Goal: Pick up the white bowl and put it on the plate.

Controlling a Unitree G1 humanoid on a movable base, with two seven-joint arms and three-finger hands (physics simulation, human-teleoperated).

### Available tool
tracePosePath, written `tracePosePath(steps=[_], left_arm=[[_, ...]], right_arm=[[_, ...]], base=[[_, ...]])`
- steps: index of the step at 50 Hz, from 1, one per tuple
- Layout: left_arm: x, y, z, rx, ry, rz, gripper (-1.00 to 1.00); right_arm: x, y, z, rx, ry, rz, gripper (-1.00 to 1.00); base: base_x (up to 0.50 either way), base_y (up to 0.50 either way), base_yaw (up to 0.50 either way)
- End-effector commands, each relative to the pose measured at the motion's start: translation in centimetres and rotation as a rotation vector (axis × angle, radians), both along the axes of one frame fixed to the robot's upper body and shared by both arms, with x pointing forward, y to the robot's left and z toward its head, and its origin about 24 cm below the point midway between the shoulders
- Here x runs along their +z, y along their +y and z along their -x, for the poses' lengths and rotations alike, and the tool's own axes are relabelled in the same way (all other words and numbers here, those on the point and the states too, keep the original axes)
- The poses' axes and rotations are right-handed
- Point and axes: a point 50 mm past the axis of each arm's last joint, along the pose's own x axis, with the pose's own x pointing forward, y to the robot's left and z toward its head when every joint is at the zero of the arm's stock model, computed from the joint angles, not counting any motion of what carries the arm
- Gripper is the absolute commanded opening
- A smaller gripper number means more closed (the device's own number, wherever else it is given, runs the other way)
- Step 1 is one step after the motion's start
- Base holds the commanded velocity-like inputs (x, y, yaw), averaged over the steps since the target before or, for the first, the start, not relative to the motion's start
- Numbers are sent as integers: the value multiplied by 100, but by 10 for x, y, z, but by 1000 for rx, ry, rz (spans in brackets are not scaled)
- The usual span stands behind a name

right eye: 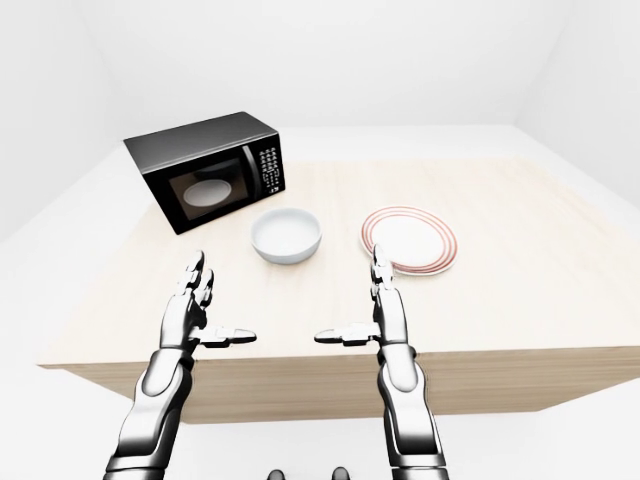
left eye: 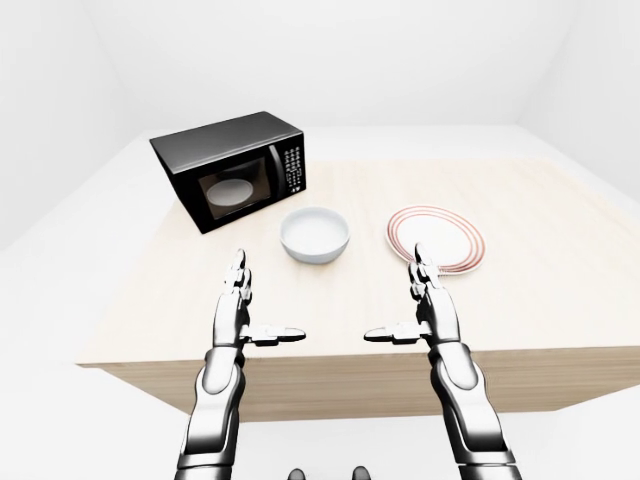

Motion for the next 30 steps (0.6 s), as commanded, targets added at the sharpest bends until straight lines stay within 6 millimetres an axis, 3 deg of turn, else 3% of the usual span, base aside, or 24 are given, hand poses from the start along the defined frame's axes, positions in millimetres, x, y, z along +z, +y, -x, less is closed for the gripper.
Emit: tracePosePath(steps=[1, 9, 30], left_arm=[[0, 0, 0, 0, 0, 0, 100], [0, 0, 0, 0, 0, 0, 100], [0, 0, 0, 0, 0, 0, 100]], right_arm=[[-2, 0, -1, 1, 3, 1, 100], [-4, 1, -1, 0, 13, 4, 100], [-7, 0, -2, 5, 40, -40, 100]], base=[[0, 50, 0], [0, 45, 0], [0, 0, 0]])
